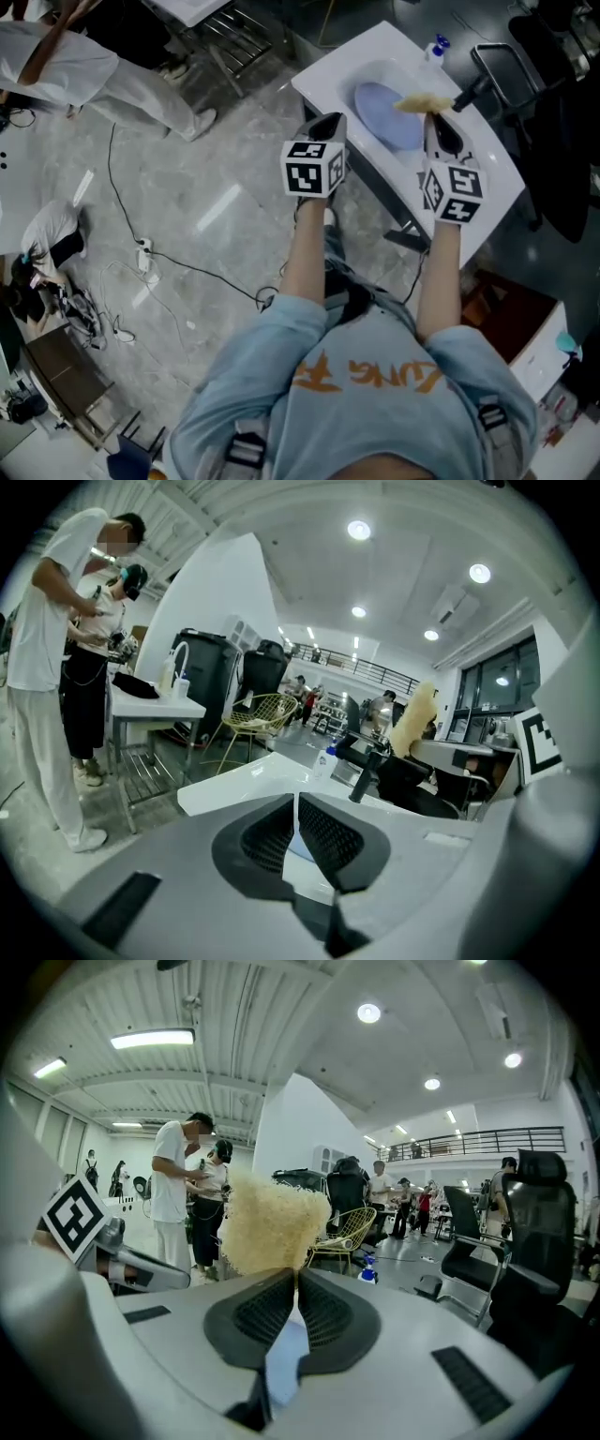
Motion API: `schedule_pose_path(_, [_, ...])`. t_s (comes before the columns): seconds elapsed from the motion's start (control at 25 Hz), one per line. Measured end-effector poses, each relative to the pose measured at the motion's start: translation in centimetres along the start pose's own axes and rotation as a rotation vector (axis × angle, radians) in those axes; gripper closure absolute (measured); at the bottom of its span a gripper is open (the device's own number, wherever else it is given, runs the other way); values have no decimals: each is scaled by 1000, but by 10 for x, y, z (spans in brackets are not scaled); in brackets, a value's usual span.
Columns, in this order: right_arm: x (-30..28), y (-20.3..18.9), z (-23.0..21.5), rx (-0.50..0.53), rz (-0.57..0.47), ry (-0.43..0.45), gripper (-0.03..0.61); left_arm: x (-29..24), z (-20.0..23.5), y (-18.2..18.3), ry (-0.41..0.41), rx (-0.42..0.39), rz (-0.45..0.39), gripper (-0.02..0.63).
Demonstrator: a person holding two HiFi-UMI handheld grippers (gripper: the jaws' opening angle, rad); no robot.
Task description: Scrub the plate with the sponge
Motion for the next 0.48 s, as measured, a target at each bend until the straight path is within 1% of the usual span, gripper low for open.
schedule_pose_path(0.12, [-37, 6, -7, 3, 22, -1, 563, -34, 15, 9, -42, -18, 40, 611])
schedule_pose_path(0.24, [-60, 1, -12, 6, 61, -1, 563, -59, 20, 10, -90, -45, 59, 609])
schedule_pose_path(0.48, [-79, -20, -35, -15, 149, -37, 563, -101, 26, 4, -93, -130, 161, 609])
Point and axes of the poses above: the fingertips, and each gripper's own axes: x backward along the fingers, z to its left, y out of its top, the point moved 10 cm from there along x, backward along the fingers, and after that the axes turned 9 degrees about y, right-handed, at the moved point
